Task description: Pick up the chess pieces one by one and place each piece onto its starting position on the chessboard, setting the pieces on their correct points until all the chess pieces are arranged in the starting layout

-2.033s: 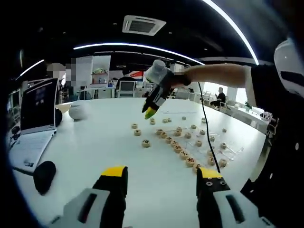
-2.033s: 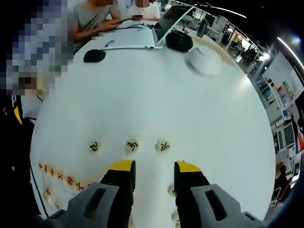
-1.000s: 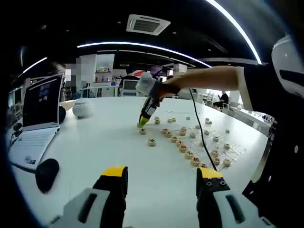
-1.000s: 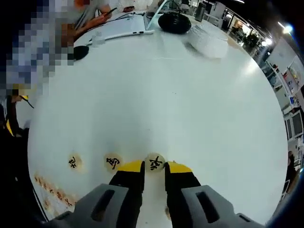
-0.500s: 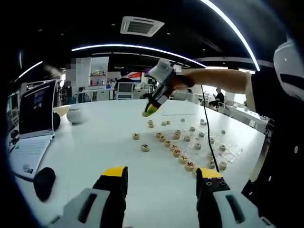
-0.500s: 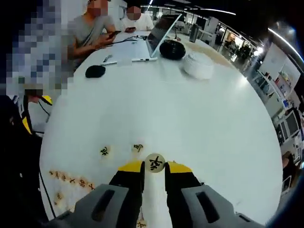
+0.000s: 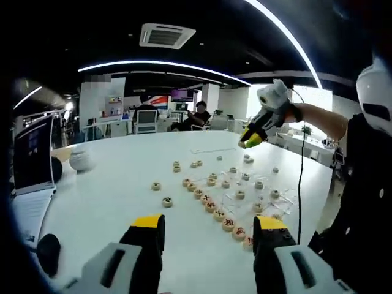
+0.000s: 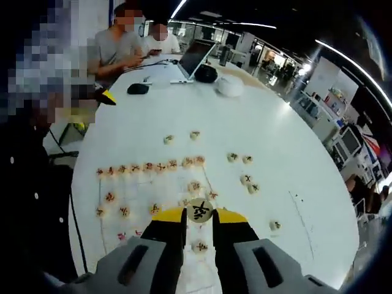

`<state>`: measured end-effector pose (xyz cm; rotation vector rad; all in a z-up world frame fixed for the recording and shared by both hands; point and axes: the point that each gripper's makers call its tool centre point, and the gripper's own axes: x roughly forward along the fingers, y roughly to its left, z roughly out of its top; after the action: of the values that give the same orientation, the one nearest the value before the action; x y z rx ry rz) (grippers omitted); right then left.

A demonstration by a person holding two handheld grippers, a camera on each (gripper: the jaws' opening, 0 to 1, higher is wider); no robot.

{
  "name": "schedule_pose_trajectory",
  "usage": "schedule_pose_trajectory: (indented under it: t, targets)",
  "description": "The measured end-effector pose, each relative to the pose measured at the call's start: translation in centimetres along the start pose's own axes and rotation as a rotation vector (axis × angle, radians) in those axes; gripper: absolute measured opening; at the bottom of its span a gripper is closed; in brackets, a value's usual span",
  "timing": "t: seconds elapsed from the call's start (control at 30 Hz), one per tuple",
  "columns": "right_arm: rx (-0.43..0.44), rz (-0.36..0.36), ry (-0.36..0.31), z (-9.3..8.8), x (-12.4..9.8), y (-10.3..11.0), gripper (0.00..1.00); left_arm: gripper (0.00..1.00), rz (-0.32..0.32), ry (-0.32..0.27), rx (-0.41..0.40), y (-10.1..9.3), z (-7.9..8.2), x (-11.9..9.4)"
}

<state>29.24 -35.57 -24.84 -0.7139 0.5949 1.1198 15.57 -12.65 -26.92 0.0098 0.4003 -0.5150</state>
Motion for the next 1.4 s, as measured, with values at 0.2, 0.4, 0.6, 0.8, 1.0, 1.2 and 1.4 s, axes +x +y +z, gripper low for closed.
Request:
schedule_pose_trajectory:
  t: [0.2, 0.4, 0.6, 0.8, 1.0, 1.2, 1.4]
  targets:
    - [0.099, -0.105, -0.046, -5.6, -5.3, 3.9, 0.19, 0.59, -0.047, 0.019, 0.028, -1.8, 0.3, 1.1]
    - [0.198, -0.184, -0.086, -8.7, -7.2, 7.5, 0.19, 0.59, -0.074, 0.035, 0.035, -2.6, 0.2, 1.9]
    - [0.303, -0.218, -0.121, -10.7, -7.5, 10.3, 0.19, 0.59, -0.091, 0.053, 0.037, -2.9, 0.0, 2.3]
    - [0.3, -0.171, -0.101, -10.9, -5.1, 12.2, 0.19, 0.59, -0.1, 0.054, 0.04, -2.9, 0.1, 2.5]
    - [0.258, -0.095, -0.063, -10.6, -2.4, 13.4, 0.19, 0.59, -0.096, 0.051, 0.029, -2.8, -0.2, 2.3]
    - [0.212, -0.034, -0.008, -11.0, -0.1, 14.5, 0.19, 0.59, -0.079, 0.061, 0.012, -2.3, -1.0, 2.0]
    - [0.195, -0.004, 0.018, -11.3, 0.9, 15.0, 0.19, 0.59, -0.07, 0.063, 0.001, -2.0, -1.2, 1.9]
